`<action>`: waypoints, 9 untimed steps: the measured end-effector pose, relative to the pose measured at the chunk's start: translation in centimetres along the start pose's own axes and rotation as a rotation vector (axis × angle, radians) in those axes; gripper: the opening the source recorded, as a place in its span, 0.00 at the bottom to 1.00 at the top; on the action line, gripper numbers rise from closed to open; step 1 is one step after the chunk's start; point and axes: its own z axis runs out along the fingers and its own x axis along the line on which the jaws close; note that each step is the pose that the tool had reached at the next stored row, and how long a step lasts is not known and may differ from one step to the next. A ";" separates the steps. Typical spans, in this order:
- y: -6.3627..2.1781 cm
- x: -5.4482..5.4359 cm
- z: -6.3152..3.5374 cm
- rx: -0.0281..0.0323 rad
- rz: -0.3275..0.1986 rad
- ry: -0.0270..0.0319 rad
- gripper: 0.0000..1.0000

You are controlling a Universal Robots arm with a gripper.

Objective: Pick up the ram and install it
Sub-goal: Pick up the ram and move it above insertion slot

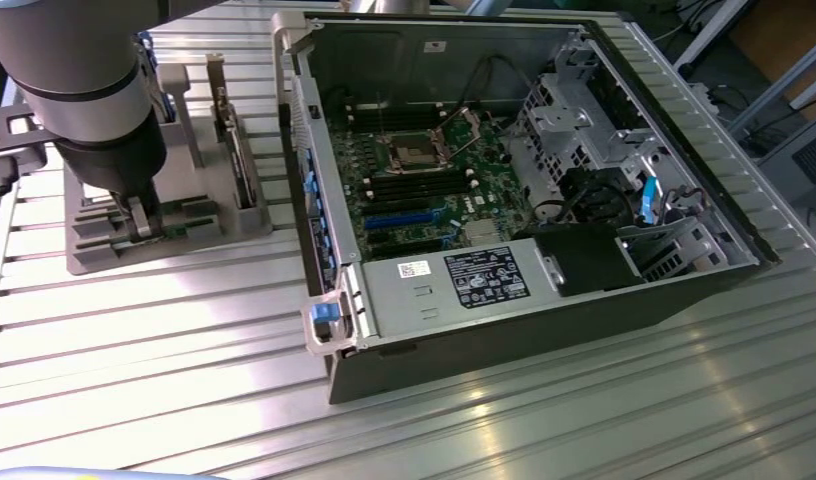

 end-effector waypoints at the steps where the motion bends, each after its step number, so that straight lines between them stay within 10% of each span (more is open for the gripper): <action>1: 0.00 0.0 0.00 0.0000 0.000 0.0000 0.14; 9: 0.01 0.0 -0.23 -0.0003 0.000 0.0016 0.14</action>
